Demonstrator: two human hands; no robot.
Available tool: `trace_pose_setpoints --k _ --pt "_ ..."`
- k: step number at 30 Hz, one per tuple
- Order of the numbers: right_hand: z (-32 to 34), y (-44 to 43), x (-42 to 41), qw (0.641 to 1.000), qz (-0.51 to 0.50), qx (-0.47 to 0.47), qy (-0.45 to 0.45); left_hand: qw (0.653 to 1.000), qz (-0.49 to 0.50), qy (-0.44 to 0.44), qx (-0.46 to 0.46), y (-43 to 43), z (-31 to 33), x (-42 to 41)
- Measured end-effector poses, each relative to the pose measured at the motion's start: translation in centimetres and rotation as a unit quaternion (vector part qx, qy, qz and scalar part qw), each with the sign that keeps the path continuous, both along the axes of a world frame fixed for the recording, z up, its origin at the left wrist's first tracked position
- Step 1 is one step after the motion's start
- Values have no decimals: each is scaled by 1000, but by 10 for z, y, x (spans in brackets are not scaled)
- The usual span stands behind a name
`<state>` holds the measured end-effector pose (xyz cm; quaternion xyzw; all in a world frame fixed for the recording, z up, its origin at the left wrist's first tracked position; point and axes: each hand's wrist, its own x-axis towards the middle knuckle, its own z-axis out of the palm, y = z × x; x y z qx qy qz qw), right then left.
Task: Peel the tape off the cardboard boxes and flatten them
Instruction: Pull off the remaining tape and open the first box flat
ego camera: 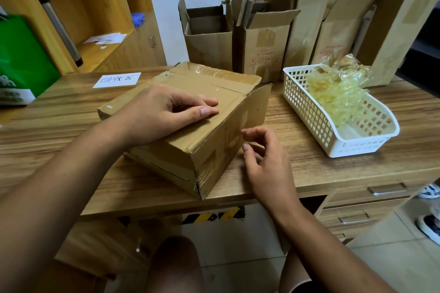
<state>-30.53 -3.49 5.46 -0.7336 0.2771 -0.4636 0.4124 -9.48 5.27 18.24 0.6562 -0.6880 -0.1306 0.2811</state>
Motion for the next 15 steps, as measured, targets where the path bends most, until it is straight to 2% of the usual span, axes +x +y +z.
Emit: trace_pose_setpoints --k 9,15 --pt "10 -10 7 984 -64 -144 88 1000 -2 1 0 0 2 -1" --pt "12 -12 10 978 -62 -175 100 1000 2 8 3 0 1 -1"
